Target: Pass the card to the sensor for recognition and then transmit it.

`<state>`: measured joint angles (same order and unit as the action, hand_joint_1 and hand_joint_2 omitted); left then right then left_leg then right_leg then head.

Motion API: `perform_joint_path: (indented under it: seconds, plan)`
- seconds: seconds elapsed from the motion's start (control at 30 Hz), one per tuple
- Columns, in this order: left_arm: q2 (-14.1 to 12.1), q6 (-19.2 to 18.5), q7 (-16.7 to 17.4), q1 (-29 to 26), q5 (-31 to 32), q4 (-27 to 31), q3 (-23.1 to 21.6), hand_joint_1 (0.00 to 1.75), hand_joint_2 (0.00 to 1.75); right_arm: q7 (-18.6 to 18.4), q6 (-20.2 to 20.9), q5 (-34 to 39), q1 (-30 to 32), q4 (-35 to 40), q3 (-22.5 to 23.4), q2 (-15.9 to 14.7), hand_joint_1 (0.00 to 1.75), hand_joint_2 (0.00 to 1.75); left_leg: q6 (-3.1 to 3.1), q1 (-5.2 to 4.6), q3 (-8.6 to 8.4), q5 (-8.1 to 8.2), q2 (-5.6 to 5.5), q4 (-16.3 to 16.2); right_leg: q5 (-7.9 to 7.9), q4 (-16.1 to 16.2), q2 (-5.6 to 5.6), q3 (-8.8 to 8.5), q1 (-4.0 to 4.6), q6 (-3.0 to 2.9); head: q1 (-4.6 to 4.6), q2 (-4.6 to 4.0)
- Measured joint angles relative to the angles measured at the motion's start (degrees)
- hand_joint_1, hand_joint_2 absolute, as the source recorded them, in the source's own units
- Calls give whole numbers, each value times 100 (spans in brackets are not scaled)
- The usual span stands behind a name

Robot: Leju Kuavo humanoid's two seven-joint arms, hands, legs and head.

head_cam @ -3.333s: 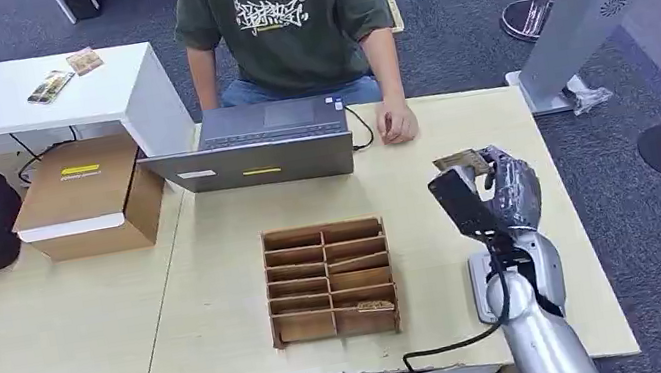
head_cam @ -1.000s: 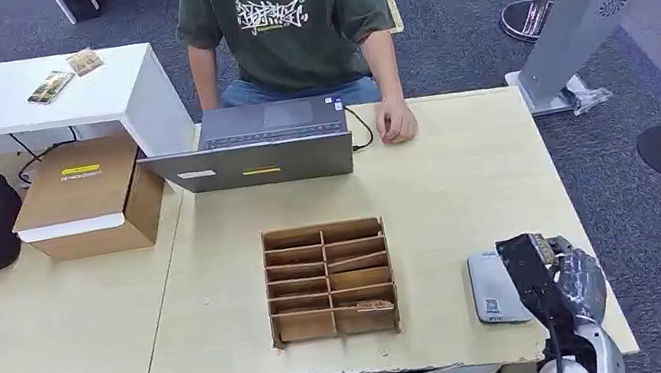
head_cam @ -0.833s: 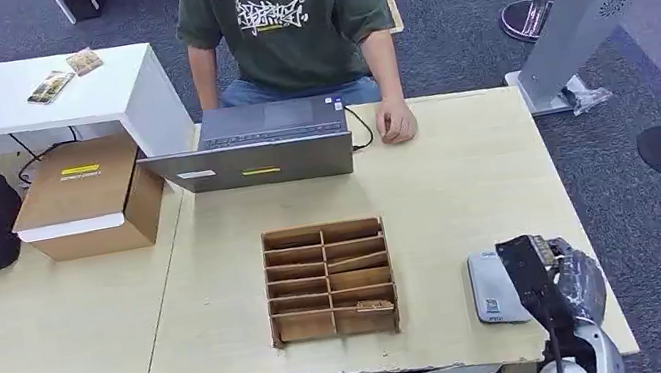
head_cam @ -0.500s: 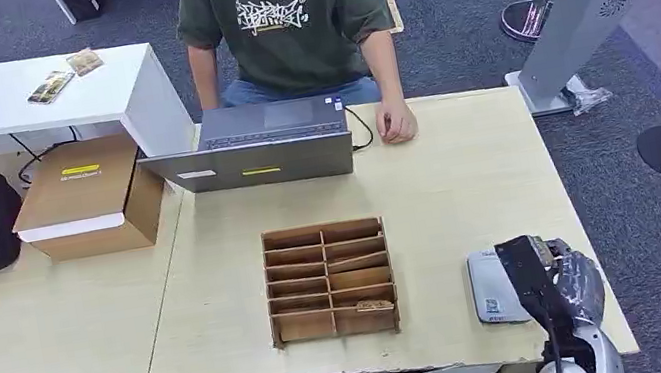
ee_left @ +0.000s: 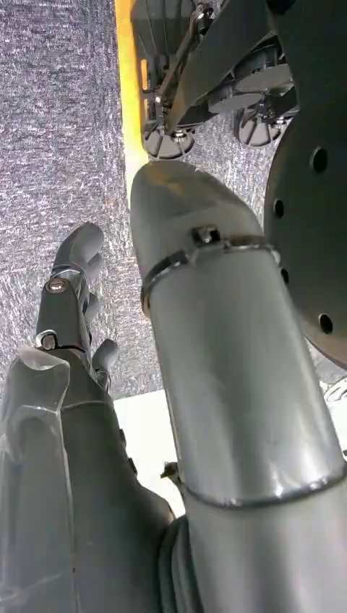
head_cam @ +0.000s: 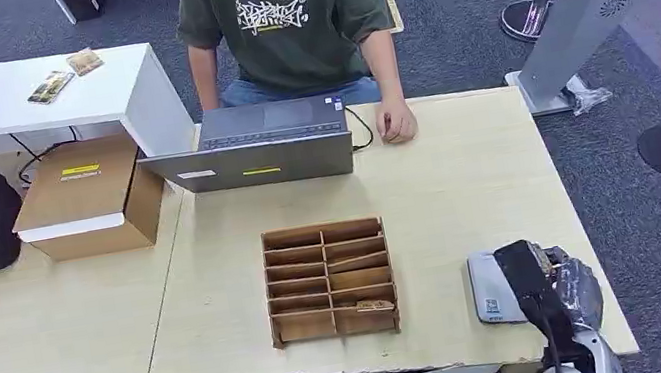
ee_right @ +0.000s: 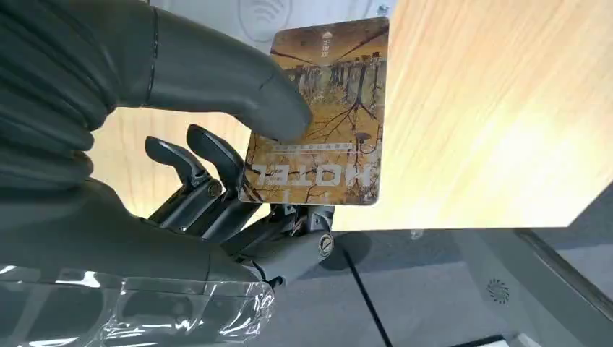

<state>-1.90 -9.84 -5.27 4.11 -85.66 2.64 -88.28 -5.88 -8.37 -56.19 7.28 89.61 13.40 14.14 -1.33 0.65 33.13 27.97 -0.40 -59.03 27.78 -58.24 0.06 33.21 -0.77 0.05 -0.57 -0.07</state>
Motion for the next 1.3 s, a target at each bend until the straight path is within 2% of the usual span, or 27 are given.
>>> perform_joint_path:
  seconds: [0.67, 1.3]
  plan:
    - [0, 0, 0, -2, -7, -35, 0, 0, 0, -63, 212, -7, 150, 0, 269, 68, 175, 175, 0, 0, 0, 0, 0, 0, 0, 0, 0, -1, 0, 0, 0, 0]
    - [-9, 2, 28, 1, 81, -44, 0, 0, 0, -247, 555, -101, 90, -179, 326, 68, 175, 175, 0, 0, -2, 0, 0, 0, 0, 0, 0, -4, 0, 0, 0, 0]
